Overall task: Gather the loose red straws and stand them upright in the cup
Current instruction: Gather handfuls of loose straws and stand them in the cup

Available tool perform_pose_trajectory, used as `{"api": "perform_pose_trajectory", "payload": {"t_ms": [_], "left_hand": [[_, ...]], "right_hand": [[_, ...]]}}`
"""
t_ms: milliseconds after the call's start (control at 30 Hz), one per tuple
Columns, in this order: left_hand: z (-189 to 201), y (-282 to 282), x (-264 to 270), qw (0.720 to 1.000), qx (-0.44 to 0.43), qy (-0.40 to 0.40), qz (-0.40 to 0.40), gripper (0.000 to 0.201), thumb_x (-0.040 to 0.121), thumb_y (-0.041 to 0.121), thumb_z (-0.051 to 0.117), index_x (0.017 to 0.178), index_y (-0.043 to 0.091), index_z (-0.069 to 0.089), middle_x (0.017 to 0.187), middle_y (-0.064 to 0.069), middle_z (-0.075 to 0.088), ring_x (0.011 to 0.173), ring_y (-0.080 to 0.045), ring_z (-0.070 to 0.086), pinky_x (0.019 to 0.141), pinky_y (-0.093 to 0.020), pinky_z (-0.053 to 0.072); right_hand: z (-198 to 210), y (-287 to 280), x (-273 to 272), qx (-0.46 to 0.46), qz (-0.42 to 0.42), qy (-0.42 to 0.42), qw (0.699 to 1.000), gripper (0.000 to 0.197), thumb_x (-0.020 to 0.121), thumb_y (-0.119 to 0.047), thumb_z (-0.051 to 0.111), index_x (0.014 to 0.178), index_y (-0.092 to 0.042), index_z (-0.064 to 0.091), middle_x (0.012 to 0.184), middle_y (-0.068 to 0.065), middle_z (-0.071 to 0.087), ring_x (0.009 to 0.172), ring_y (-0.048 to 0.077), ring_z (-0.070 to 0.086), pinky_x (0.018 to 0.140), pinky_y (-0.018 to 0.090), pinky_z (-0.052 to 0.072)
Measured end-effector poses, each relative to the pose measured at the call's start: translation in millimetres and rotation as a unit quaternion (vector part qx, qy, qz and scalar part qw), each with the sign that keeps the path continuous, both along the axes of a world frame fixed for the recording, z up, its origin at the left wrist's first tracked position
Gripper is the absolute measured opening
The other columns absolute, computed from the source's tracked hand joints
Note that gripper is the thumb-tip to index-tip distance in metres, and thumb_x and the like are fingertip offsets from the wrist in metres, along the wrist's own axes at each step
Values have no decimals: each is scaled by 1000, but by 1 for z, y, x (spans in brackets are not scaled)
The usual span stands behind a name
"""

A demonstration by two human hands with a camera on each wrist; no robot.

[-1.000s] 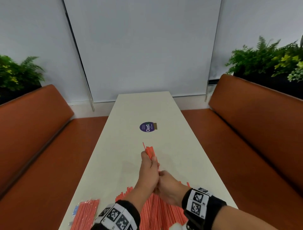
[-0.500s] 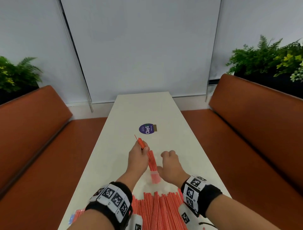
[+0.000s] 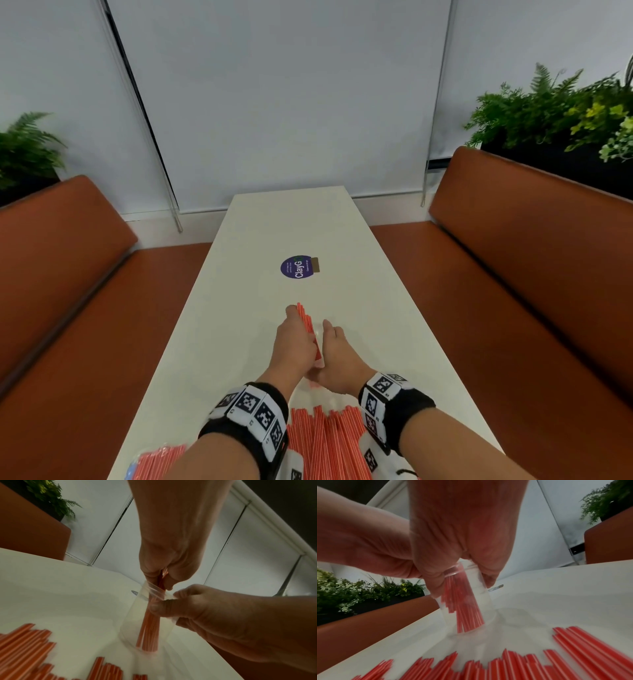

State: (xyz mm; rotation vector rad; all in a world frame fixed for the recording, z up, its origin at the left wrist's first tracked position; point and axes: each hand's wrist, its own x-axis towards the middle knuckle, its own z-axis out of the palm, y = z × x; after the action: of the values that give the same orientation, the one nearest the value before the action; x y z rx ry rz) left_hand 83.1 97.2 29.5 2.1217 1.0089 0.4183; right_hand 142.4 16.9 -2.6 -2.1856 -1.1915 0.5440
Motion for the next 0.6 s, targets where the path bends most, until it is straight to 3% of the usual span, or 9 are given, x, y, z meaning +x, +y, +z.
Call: {"api": "perform_pose_trajectory", "payload": {"t_ms": [67, 133, 233, 300, 400, 500, 533, 600], "left_hand": [[-3, 0, -2, 1000, 6, -4, 3, 47, 89, 2, 51, 132, 10, 34, 117, -9, 54, 98, -20, 55, 79, -23, 47], [-5, 0, -5, 999, 38, 6, 1, 59, 88, 1, 53, 141, 8, 28, 135, -10, 41, 115, -23, 52, 90, -23, 42], [-9, -2, -9, 995, 96, 16, -24, 65, 88, 0, 51, 145, 8, 22, 138, -10, 29, 122, -22, 45, 98, -26, 46], [-10, -2, -12, 988, 143, 36, -39, 64, 89, 2, 51, 146, 8, 22, 138, -9, 29, 128, -21, 34, 104, -25, 38], [-4, -6, -20, 978, 196, 66, -37, 61, 89, 15, 56, 144, 12, 31, 136, -8, 36, 125, -23, 32, 103, -29, 37], [3, -15, -32, 979, 179, 95, -35, 59, 85, 17, 60, 138, 12, 35, 131, -9, 40, 122, -25, 36, 100, -32, 41], [4, -18, -37, 981, 160, 108, -36, 56, 85, 17, 60, 135, 12, 36, 129, -10, 41, 121, -25, 37, 98, -34, 43], [2, -27, -46, 981, 121, 142, -54, 50, 87, 18, 57, 132, 10, 37, 125, -10, 44, 115, -25, 45, 92, -35, 48]], "right_hand": [[-2, 1, 0, 4, 0, 2, 1000, 93, 79, -28, 67, 143, 6, 8, 140, 19, 28, 131, 28, 30, 109, 31, 32], [-5, 3, 1, 8, -6, 10, 1000, 92, 76, -27, 69, 141, 3, 12, 137, 16, 31, 130, 28, 31, 108, 31, 34], [-10, 5, 3, 4, -11, 3, 1000, 89, 74, -25, 69, 140, 2, 16, 134, 15, 33, 127, 27, 33, 106, 31, 36], [-11, 7, 3, 4, -15, 0, 1000, 91, 74, -26, 70, 141, 2, 15, 135, 15, 32, 128, 27, 33, 105, 30, 36], [-8, 5, 2, -9, -14, 18, 1000, 106, 74, -29, 74, 145, 3, 3, 143, 17, 24, 136, 29, 26, 110, 30, 31], [8, -6, 1, -15, -28, 78, 996, 123, 72, -34, 78, 145, 2, -14, 151, 19, 11, 143, 30, 14, 115, 34, 22], [13, -11, 2, -28, -38, 76, 996, 120, 73, -35, 77, 146, 2, -11, 151, 20, 12, 142, 31, 16, 115, 35, 23], [21, -23, 2, -85, -61, 19, 994, 94, 79, -36, 71, 143, 3, 14, 144, 20, 26, 134, 32, 29, 110, 36, 32]]}}
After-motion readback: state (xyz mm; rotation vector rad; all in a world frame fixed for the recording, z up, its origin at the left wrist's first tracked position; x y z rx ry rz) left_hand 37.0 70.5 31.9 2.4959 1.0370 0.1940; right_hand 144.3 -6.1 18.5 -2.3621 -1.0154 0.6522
